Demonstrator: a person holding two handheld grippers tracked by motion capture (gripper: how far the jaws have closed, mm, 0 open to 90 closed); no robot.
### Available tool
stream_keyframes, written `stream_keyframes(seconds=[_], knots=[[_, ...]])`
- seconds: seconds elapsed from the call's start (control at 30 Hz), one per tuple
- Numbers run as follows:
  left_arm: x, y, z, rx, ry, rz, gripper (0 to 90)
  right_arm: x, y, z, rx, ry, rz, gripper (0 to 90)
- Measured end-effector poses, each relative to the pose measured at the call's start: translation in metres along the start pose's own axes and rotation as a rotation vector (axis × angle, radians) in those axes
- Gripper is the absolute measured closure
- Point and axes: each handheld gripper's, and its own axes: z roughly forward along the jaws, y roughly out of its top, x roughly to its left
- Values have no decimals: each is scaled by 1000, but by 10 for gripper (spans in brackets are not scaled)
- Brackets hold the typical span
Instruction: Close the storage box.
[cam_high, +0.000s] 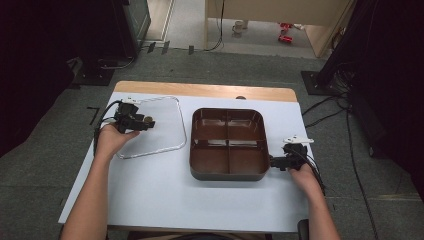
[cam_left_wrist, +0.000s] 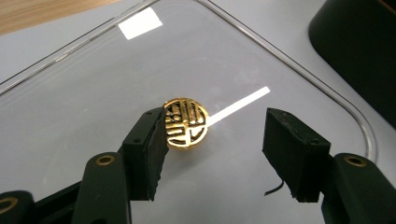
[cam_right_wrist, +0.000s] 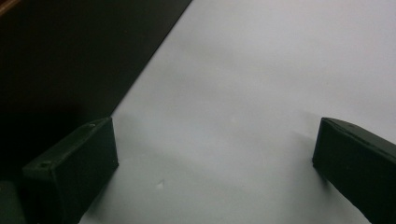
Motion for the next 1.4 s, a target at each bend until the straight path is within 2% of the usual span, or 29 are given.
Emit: stream_keyframes(seconds=[0.03, 0.1, 0.27, 0.47, 0.67, 0.87, 0.97, 1.07, 1.23, 1.4], knots=[[3, -1, 3, -2, -7, -8, 404, 0, 0, 0, 0, 0, 0, 0], [8, -2, 9, 2, 8, -22, 404, 0, 0, 0, 0, 0, 0, 0], [7, -5, 18, 19, 31, 8, 429, 0, 0, 0, 0, 0, 0, 0], [9, -8, 28, 17, 34, -12, 477, 0, 0, 0, 0, 0, 1, 0], [8, -10, 31, -26, 61, -19, 579, 0, 0, 0, 0, 0, 0, 0], [8, -10, 31, -24, 69, -4, 593, 0, 0, 0, 0, 1, 0, 0], [8, -9, 29, -17, 51, -22, 595, 0, 0, 0, -1, 1, 0, 0], [7, -8, 26, -3, 56, -11, 596, 0, 0, 0, 0, 1, 0, 0], [6, -5, 14, -38, 39, -26, 596, 0, 0, 0, 0, 2, 0, 0], [-1, 3, -12, -83, 28, -28, 596, 0, 0, 0, 0, 1, 0, 0]])
